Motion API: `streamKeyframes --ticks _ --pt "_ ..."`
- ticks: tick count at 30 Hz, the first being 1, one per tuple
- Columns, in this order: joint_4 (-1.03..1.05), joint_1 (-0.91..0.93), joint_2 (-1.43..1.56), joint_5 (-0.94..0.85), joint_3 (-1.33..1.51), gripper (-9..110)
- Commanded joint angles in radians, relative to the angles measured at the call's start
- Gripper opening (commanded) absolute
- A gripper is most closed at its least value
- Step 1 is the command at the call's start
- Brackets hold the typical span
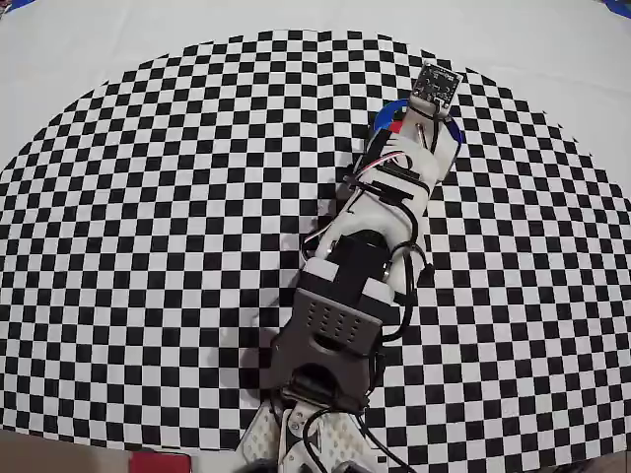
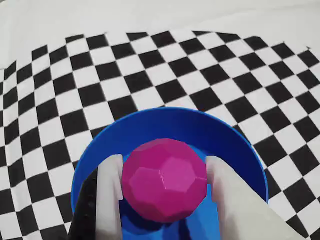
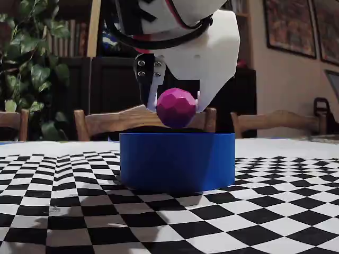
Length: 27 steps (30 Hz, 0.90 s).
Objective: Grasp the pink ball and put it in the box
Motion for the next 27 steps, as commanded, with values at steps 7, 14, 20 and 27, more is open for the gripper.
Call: streamKeyframes --ticks 7,14,20,27 --pt "0.006 0.008 -0.018 -0.012 -0.072 0" --pt "0.006 0.008 -0.021 -0.012 -0.072 0" --pt "0.008 0.009 -0.025 -0.012 -0.072 0" --pt "0.008 0.009 -0.025 -0.012 -0.072 0"
